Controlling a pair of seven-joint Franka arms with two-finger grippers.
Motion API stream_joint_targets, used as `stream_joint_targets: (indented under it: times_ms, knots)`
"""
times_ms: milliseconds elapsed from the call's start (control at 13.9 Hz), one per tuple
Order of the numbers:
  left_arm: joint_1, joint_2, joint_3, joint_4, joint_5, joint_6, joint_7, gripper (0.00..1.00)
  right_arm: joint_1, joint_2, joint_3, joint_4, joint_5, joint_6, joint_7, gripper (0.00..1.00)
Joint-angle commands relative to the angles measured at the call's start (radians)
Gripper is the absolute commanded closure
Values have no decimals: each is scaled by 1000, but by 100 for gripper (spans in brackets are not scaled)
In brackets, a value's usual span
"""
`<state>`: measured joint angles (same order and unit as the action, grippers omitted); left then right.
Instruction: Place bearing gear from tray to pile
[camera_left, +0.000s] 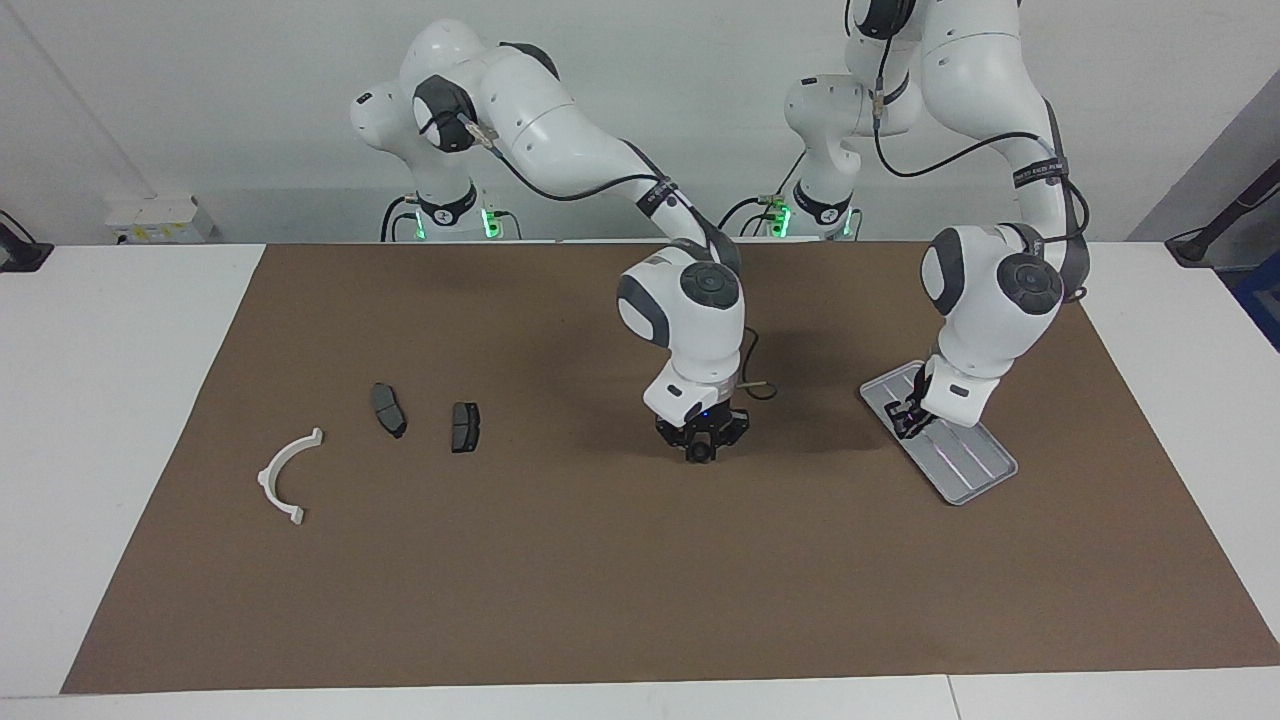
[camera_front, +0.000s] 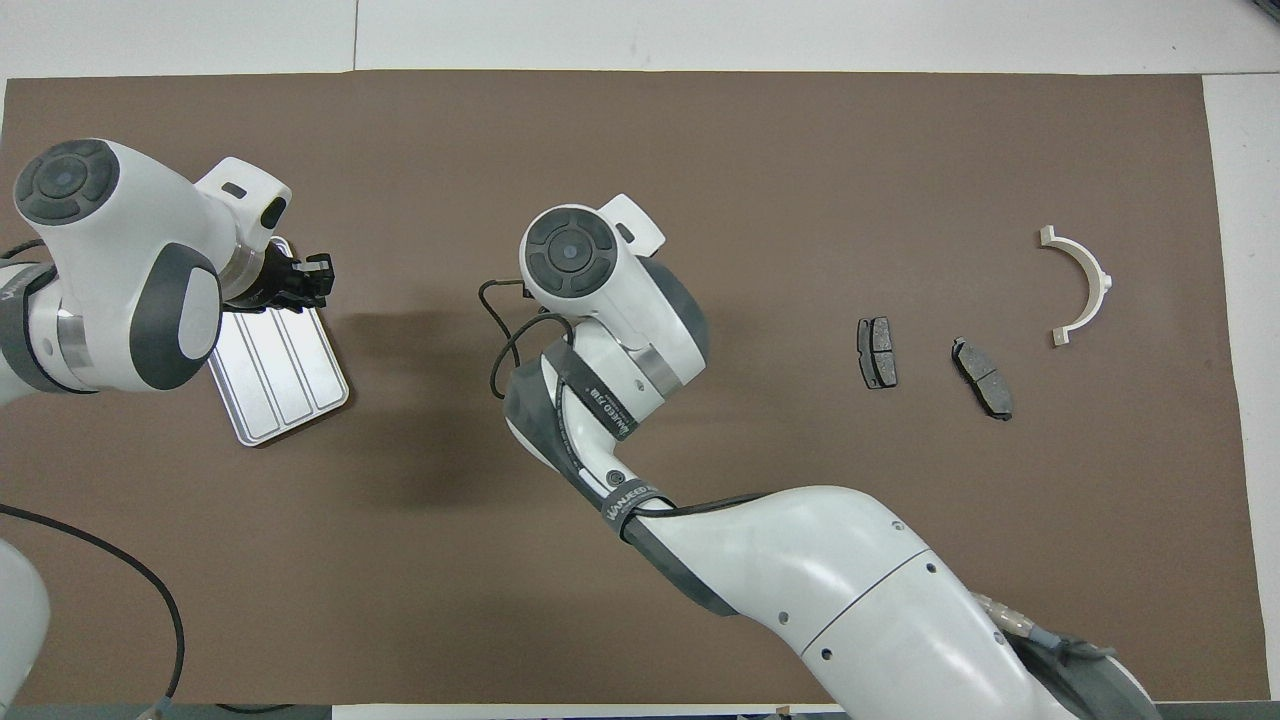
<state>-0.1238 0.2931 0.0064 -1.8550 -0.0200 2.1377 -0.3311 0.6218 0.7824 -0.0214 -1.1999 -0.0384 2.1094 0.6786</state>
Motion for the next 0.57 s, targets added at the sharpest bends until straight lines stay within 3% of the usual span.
stream_joint_targets:
  times_ms: [0, 287, 431, 503]
  knots:
    - [-83, 0, 12, 45, -31, -28, -142, 100, -82, -74, 28, -9, 5, -74, -91, 100]
    - [-262, 12, 14, 98, -32, -15, -421, 100, -250, -170, 28, -9, 67, -144, -311, 100]
    - [-360, 55, 14, 149, -29, -13, -543, 100, -338, -204, 26, -10, 69, -176, -432, 100]
    - [-437, 114, 20, 195, -28, -16, -612, 100, -390, -219, 26, -17, 69, -193, -517, 100]
